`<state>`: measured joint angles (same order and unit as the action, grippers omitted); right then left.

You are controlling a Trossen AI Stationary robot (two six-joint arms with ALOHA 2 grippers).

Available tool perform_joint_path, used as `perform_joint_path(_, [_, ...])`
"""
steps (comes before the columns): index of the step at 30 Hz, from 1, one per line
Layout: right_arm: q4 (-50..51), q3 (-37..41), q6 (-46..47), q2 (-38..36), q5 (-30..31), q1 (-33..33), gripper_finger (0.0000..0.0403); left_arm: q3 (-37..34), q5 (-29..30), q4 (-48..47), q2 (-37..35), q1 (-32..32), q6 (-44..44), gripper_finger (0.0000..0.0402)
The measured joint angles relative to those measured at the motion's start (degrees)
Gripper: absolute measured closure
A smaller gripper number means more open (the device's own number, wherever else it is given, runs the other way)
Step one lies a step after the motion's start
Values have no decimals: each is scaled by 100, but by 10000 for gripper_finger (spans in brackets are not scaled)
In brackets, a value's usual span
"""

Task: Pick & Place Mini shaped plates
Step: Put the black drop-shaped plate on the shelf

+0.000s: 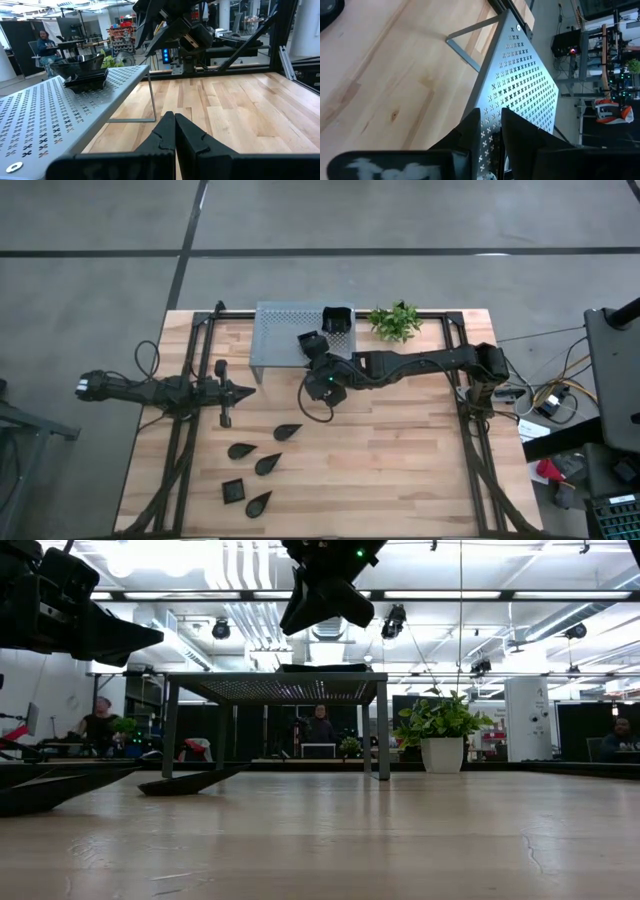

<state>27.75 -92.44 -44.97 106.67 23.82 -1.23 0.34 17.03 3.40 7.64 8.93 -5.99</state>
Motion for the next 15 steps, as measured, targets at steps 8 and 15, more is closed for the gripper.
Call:
perform_joint_path(8, [-529,0,-129,7,14,16,317,0,0,1,0,1,-1,401])
perform_joint_path(15, [-1053,0,-902,7,27,85,312,0,1,0,0,0,-1,401])
